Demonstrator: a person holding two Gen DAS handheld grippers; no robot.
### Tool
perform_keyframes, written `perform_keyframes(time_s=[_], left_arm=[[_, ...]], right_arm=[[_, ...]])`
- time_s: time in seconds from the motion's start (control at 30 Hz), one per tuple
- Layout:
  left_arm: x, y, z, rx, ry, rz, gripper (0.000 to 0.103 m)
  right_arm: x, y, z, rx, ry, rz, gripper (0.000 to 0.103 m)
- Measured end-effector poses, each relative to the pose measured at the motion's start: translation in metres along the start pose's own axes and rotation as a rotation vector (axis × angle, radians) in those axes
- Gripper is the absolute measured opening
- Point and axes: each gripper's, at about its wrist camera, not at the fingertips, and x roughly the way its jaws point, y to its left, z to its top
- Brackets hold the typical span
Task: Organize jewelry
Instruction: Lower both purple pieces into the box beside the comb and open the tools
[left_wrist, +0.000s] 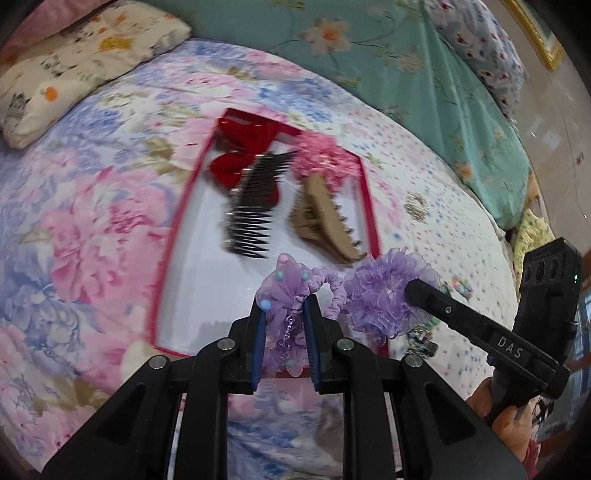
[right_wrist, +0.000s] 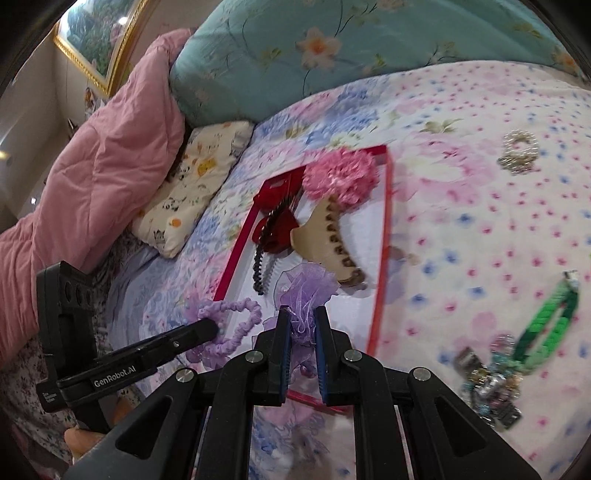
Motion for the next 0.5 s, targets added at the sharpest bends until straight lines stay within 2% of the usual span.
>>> perform_keyframes(time_s=[0.3,0.5], left_arm=[[0.023,0.027,0.005,-0.042,0.023,0.036,0.017],[0.043,0.034,0.008,-0.05,0.052,0.05,0.017]], right_arm=[[0.043,-0.006,-0.004,0.0,0.07,-0.062,0.011],[0.055,-0.012,-0.003,0.0,0.085,-0.1,0.011]])
